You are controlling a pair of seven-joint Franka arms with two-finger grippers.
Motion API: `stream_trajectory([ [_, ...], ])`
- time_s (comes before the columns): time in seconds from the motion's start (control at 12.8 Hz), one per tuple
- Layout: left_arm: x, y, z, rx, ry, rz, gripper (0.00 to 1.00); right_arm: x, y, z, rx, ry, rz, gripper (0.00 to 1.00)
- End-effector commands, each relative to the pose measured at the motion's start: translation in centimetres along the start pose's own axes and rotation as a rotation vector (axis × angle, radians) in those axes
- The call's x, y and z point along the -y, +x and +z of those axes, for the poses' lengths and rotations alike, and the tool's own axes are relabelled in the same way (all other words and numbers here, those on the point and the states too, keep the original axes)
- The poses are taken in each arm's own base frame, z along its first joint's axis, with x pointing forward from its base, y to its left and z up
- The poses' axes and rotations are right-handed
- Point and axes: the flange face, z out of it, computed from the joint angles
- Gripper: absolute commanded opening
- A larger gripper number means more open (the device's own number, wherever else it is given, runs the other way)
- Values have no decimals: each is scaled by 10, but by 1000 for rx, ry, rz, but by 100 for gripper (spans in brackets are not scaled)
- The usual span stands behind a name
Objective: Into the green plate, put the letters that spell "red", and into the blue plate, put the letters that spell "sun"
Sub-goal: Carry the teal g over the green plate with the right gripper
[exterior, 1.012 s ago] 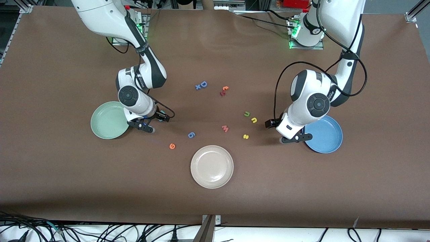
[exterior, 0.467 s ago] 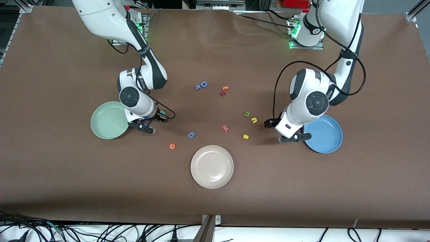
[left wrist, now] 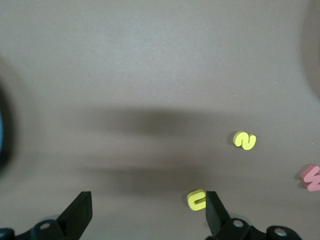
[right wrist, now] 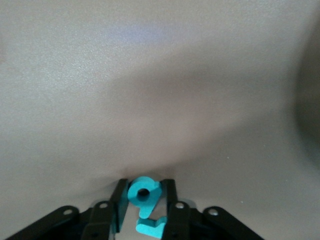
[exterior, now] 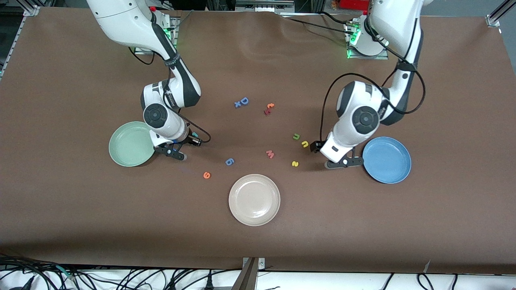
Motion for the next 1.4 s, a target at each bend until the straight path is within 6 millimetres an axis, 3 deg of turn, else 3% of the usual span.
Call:
stream_trajectory([
  [0.0, -25, -14, 13, -41, 23, -19, 100, -1, -2, 3, -6, -5, -1, 20],
  [0.39, -32, -27, 33, -47, 27, -29, 100, 1, -1, -5, -9, 0, -1, 20],
  [0.55, -31, -26, 38, -63, 23, -32, 100, 1, 2, -23, -10, 10, -5, 20],
  [0.78, -33, -32, 53, -83, 14, -35, 100, -16, 19, -71, 41, -27, 6, 20],
  [0.93, -37, -39, 59, -85, -3, -47, 100, -41, 38, -99, 74, -52, -35, 20],
  [1.09, -37, -50, 71, -97, 1, -43, 100, -83, 65, -115, 97, -74, -86, 20],
  [1.32, -38, -56, 76, -104, 3, -36, 100, -150, 102, -118, 101, -88, -163, 20],
])
